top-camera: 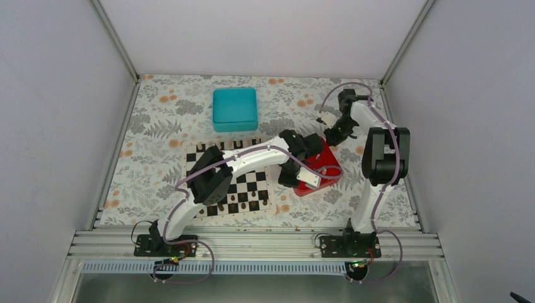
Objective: Set up the chess pieces on the board
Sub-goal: Adjust the storage box at the center of the board.
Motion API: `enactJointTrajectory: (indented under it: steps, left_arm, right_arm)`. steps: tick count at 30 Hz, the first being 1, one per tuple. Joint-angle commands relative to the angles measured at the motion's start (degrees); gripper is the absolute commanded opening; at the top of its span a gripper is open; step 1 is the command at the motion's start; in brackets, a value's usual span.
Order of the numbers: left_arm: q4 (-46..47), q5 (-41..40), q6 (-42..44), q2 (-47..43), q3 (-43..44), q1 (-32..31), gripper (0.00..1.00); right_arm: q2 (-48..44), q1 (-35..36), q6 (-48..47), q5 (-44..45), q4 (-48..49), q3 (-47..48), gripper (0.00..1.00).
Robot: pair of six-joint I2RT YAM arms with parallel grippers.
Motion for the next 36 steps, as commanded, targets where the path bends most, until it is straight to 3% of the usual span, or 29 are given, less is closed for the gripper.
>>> enactJointTrajectory:
  steps: [1,17,36]
  left_arm:
    - [-1.6,2.3,1.1,2.3,2.3,-2.1,0.02]
    - [-3.3,5.2,2.2,5.3,4.0,-4.9,0.02]
    - [-7.1,7.8,3.9,11.6,14.7,-9.8,0.02]
  right_arm:
    - [1.7,2.9,-1.0,-2.4,-2.5,2.6,0.04]
    - [6.5,11.6,-1.7,-2.4,-5.7,7.4,0.04]
    - [11.3,18.6,-1.8,-4.9,-7.6,14.1,0.04]
